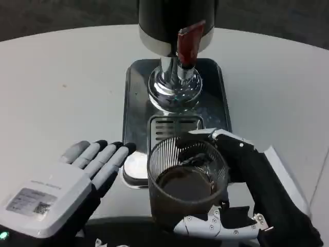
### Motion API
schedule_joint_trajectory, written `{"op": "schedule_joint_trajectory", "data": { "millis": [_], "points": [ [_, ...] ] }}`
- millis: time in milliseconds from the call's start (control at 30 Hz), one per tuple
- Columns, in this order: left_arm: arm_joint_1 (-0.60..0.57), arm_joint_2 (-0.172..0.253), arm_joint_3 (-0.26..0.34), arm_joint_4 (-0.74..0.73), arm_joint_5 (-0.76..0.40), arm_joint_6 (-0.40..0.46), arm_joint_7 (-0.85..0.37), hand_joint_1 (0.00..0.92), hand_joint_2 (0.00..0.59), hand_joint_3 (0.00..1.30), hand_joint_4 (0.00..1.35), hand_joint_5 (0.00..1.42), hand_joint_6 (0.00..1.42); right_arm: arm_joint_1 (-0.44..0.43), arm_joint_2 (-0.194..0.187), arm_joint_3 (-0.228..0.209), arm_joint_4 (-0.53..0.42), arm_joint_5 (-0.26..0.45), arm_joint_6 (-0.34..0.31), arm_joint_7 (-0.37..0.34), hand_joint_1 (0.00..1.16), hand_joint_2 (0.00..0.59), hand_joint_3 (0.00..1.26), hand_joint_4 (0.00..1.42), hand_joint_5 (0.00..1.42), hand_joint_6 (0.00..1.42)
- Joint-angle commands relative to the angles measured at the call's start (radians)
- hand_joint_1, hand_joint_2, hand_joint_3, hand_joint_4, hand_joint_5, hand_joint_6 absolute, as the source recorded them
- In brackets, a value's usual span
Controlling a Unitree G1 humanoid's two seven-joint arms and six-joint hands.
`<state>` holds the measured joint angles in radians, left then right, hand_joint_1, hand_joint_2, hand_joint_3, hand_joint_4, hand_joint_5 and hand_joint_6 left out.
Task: Grasp the cup under the faucet to collect the drink, then remove the cup.
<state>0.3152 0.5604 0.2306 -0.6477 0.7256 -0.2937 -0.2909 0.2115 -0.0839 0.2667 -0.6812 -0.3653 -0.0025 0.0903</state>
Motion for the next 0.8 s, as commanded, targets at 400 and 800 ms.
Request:
{"op": "schedule_joint_trajectory", "data": {
  "millis": [400, 800],
  "points": [
    [-0.067, -0.023, -0.056, 0.013, 0.052, 0.028, 0.005, 0.0, 0.035, 0.0, 0.0, 0.0, 0.0, 0.043, -0.003, -0.003, -0.088, 0.041, -0.062, -0.016, 1.14, 0.105, 0.79, 0.95, 0.95, 1.3],
    [-0.094, -0.015, -0.084, 0.026, 0.045, 0.058, -0.007, 0.0, 0.029, 0.0, 0.0, 0.0, 0.0, 0.039, -0.011, 0.002, -0.106, 0.038, -0.061, -0.008, 1.14, 0.106, 0.79, 0.95, 0.95, 1.3]
  ]
}}
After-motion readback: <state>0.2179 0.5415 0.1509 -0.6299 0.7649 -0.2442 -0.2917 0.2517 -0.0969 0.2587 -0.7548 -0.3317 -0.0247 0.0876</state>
